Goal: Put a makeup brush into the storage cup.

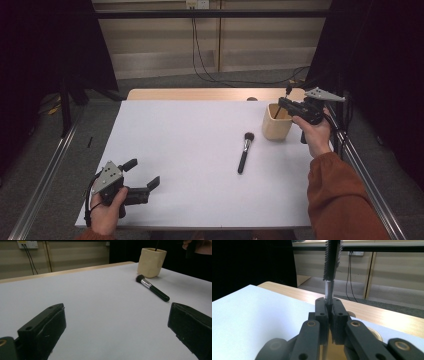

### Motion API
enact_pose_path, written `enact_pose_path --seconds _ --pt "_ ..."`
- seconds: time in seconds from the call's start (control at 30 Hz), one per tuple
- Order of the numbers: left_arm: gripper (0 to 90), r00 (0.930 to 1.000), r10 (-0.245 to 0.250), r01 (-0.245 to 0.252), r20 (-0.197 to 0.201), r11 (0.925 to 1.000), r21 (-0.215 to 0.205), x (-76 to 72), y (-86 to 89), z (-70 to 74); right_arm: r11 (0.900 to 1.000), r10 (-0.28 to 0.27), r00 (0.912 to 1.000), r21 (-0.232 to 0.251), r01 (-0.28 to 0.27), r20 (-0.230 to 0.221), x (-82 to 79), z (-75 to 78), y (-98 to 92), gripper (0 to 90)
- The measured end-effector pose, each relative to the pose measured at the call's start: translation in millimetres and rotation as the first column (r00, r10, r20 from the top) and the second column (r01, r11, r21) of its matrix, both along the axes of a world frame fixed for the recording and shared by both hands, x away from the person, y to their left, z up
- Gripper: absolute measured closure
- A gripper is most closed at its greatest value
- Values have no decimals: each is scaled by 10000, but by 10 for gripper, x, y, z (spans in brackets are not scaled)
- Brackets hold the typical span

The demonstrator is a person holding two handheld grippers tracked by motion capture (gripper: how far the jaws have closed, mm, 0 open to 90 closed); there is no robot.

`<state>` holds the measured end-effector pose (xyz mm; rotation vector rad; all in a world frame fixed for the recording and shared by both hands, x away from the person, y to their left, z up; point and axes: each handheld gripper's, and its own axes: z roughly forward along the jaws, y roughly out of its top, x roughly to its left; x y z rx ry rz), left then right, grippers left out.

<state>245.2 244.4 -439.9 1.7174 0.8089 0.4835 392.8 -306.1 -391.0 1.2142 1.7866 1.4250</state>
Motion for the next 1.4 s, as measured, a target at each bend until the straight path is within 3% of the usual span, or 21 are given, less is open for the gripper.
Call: enact_pose_path --seconds 0.53,0.93,1.03,1.13,1.17,1.4 --pt "18 10000 -31 31 -7 10000 63 2 6 -1 10000 -5 9998 -22 4 -185 21 -159 -2 857" --pt "18 10000 6 -6 -14 10000 76 4 9 -5 10000 -16 9978 92 23 -659 32 -229 -18 833" --pt "18 10000 26 -26 -7 10000 92 5 11 -6 9999 -47 9973 103 54 -738 36 -246 -22 770" --pt "19 10000 25 -25 -12 10000 89 5 10 -6 9993 -238 9951 251 263 -958 39 -266 -34 632" --pt "19 10000 18 -18 -13 10000 83 5 10 -7 9993 -238 9951 251 263 -958 39 -266 -34 632" --pt "18 10000 20 -20 -16 10000 87 8 13 -7 9982 -557 9944 153 573 -900 15 -268 -26 344"
